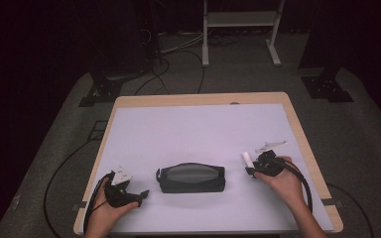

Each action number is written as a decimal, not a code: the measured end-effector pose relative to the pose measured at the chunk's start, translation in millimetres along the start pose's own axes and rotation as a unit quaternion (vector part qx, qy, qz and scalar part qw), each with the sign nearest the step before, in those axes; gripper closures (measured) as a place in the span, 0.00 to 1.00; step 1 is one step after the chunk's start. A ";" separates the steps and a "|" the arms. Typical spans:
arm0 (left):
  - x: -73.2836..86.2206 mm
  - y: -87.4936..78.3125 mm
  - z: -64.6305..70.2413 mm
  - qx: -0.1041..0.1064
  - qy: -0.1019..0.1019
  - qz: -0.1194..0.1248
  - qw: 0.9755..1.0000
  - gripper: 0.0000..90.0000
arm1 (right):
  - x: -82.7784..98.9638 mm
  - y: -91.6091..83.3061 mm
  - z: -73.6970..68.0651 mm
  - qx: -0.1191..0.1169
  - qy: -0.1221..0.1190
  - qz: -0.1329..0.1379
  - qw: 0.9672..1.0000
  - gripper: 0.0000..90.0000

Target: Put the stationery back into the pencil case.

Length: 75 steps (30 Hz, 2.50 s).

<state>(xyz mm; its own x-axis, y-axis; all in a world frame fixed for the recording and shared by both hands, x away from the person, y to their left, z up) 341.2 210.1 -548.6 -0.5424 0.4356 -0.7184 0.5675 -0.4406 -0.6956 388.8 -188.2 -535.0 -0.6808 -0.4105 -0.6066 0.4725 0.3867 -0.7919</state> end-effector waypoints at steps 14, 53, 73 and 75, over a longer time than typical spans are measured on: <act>0.0 0.0 -0.1 0.000 0.000 0.000 1.000 0.07 | 2.3 4.1 2.6 0.013 -0.001 -0.003 1.000 0.70; 0.1 0.0 -0.1 0.001 -0.001 0.000 1.000 0.07 | -13.0 -15.4 -12.7 -0.043 -0.024 0.076 0.996 0.78; 0.1 0.0 -0.1 0.001 -0.001 0.000 1.000 0.07 | -37.3 -46.8 -37.7 -0.099 -0.044 0.129 0.986 0.78; 0.1 0.0 -0.2 0.001 -0.001 0.000 1.000 0.07 | -39.9 -50.7 -40.5 -0.105 -0.049 0.135 0.984 0.78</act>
<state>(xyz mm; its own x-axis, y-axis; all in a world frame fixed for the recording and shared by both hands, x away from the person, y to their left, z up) 341.3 210.2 -548.7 -0.5434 0.4344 -0.7183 0.5662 -0.4421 -0.6957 369.3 -158.0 -467.9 -0.4836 -0.3434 -0.8051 0.4959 0.6504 -0.5753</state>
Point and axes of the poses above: each handheld gripper's, and its own axes: y roughly forward along the jaws, x roughly out of its underside, z roughly to its right, the point moved 10 cm from there along y, roughly forward along the jaws, and after that the axes turned 1 degree about x, right-handed, at the moved point
